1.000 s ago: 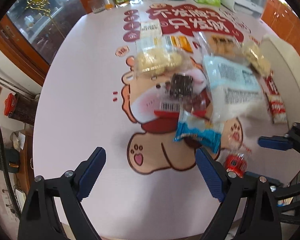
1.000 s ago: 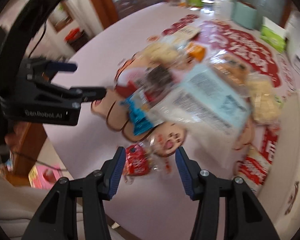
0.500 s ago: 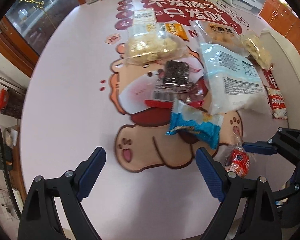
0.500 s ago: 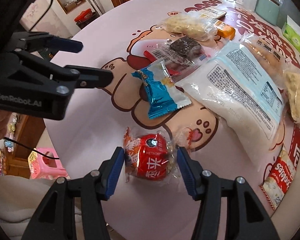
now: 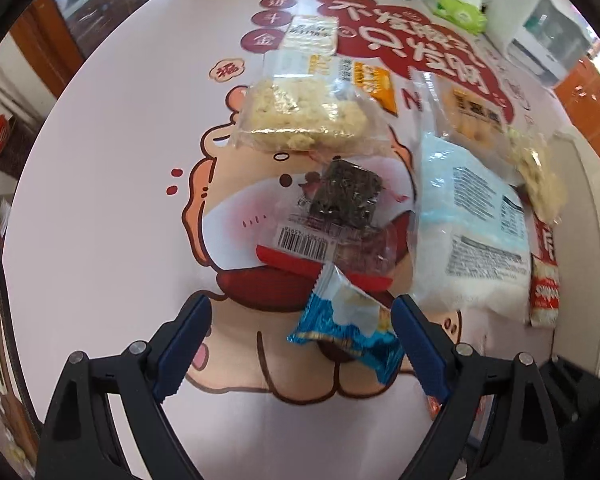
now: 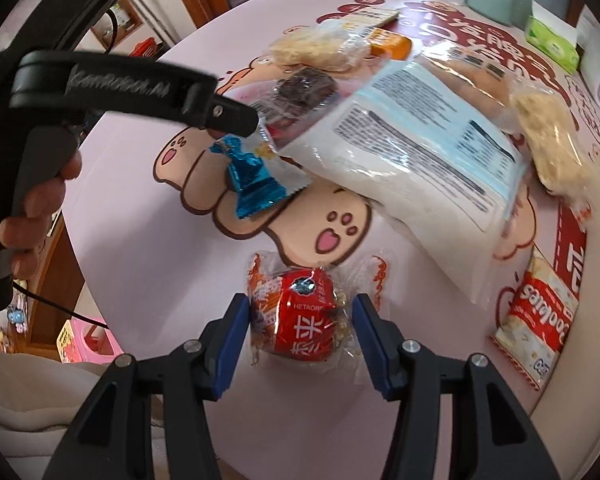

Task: Organize snacks
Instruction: 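Grasp the red round wrapped snack with the right gripper, then grasp the blue-wrapped candy with the left gripper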

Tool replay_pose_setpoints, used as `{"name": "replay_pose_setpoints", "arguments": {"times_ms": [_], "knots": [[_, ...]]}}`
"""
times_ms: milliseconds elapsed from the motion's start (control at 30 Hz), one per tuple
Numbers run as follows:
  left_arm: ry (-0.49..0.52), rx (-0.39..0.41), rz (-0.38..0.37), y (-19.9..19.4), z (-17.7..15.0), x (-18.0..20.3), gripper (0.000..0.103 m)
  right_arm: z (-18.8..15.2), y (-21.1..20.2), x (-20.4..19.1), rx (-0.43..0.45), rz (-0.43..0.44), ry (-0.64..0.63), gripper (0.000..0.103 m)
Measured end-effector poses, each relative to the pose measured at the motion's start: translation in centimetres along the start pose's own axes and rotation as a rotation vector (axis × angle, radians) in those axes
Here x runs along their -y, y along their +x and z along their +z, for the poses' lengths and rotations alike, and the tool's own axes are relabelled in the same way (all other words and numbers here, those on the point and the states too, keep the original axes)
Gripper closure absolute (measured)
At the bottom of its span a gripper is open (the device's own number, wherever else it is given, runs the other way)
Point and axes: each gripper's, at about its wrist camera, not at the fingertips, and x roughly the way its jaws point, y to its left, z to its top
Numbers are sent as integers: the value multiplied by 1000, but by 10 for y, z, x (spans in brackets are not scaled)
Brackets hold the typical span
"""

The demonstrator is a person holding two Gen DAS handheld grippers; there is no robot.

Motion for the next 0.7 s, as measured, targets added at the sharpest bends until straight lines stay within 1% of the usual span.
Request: {"name": "replay_pose_setpoints", "arguments": {"times_ms": [133, 233, 333, 600, 633, 667, 700], "knots": [[-49, -56, 11, 17, 3, 0, 21, -2, -1, 7, 4, -1, 21, 50], [-76, -77, 0, 23, 3, -1, 22, -4, -4, 9, 5, -1, 34, 50], [-59, -87, 24, 22, 1, 2, 22, -5, -4, 13, 6, 1, 45, 50], [-40, -152, 61, 27, -18, 8, 22, -4, -1, 20, 9, 15, 54, 50], [-38, -156, 67, 28, -19, 8, 24, -4, -2, 20, 10, 16, 52, 50], [-35, -160, 74, 29, -21, 8, 27, -4, -2, 20, 11, 17, 51, 50], [-26, -152, 84, 28, -22, 8, 30, -4, -2, 21, 13, 20, 51, 50]]}}
